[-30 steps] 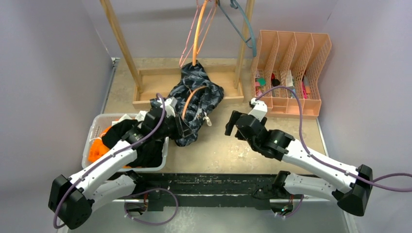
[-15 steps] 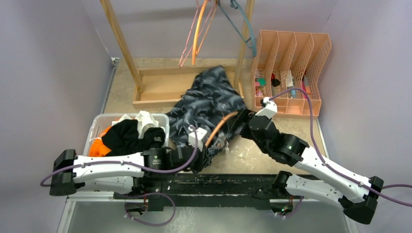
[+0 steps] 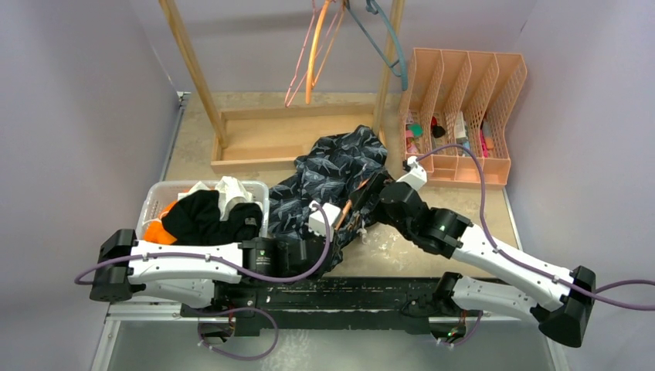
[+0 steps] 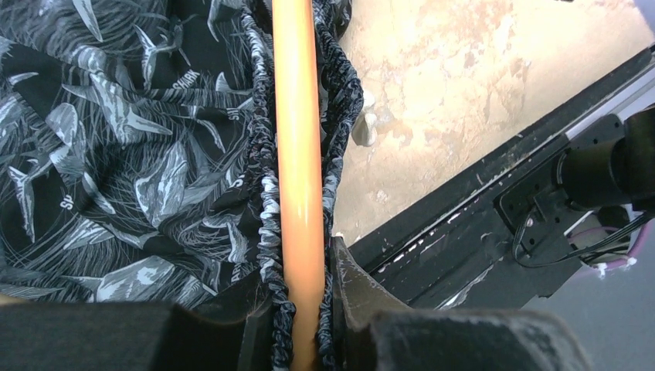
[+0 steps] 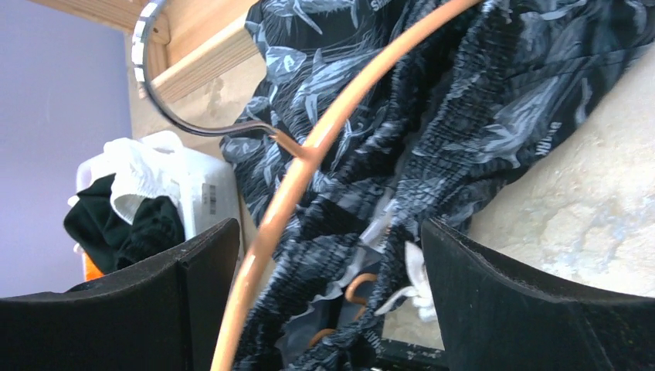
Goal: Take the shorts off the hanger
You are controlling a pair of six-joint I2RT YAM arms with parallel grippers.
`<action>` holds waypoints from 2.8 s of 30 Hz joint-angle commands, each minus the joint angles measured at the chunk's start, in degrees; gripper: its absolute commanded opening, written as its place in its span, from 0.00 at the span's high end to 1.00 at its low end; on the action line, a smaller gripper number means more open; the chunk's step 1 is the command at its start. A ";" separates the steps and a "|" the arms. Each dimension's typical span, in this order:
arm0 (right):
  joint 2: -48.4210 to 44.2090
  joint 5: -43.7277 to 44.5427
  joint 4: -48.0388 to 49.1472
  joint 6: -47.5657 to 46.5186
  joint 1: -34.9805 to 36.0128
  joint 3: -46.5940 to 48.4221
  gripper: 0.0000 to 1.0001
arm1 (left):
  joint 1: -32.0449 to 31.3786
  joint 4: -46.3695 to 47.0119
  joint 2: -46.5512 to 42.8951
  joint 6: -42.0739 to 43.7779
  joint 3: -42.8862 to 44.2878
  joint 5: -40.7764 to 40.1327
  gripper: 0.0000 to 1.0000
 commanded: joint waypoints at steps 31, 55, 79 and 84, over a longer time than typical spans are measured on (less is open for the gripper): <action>3.39 -24.41 22.45 -2.36 -13.38 -5.10 0.45 | -2.13 0.17 2.05 4.53 5.07 -12.40 1.00; 4.73 -22.43 24.11 -2.58 -13.06 -4.89 0.61 | -2.09 1.81 6.44 4.77 6.54 -16.67 1.00; 3.97 -21.85 21.80 -2.18 -13.06 -6.40 0.96 | -2.03 -2.51 -0.60 -0.64 7.53 -16.14 0.45; 5.07 -21.41 21.44 -2.17 -13.05 -6.33 0.96 | -0.83 -3.20 -5.35 0.53 8.02 -10.82 0.35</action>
